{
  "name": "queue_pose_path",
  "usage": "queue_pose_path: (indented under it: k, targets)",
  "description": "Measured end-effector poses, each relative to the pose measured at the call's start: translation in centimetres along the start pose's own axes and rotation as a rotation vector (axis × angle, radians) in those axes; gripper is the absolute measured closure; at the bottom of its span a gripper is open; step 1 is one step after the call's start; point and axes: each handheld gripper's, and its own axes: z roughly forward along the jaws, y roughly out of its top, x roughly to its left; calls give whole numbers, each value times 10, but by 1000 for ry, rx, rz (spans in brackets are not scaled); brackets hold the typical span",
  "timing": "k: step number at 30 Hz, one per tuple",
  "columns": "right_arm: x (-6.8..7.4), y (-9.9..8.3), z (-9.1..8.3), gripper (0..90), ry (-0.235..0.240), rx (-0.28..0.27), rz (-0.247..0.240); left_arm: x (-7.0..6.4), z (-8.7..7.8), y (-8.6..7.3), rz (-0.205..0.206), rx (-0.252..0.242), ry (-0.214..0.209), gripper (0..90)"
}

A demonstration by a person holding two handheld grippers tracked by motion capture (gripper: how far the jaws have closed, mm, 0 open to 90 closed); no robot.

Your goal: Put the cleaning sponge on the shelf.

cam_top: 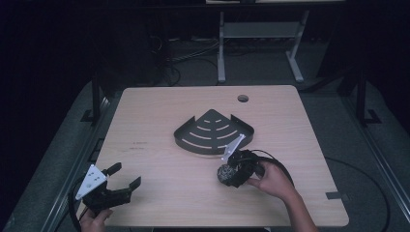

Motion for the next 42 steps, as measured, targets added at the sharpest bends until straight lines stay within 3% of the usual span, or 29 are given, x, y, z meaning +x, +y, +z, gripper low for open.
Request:
queue_pose_path:
  k: [19,29,33,42]
  targets:
    - [-28,30,-14,328,-4,-36,-23,1,1,-1,-7,2,2,132]
    - [-51,45,-20,328,-6,-50,-14,0,2,-1,1,10,2,132]
    - [-59,51,-20,328,-21,-24,-11,1,2,-1,-2,10,2,132]
    - [-71,64,-22,327,-25,-38,-10,2,2,-1,-5,7,6,132]
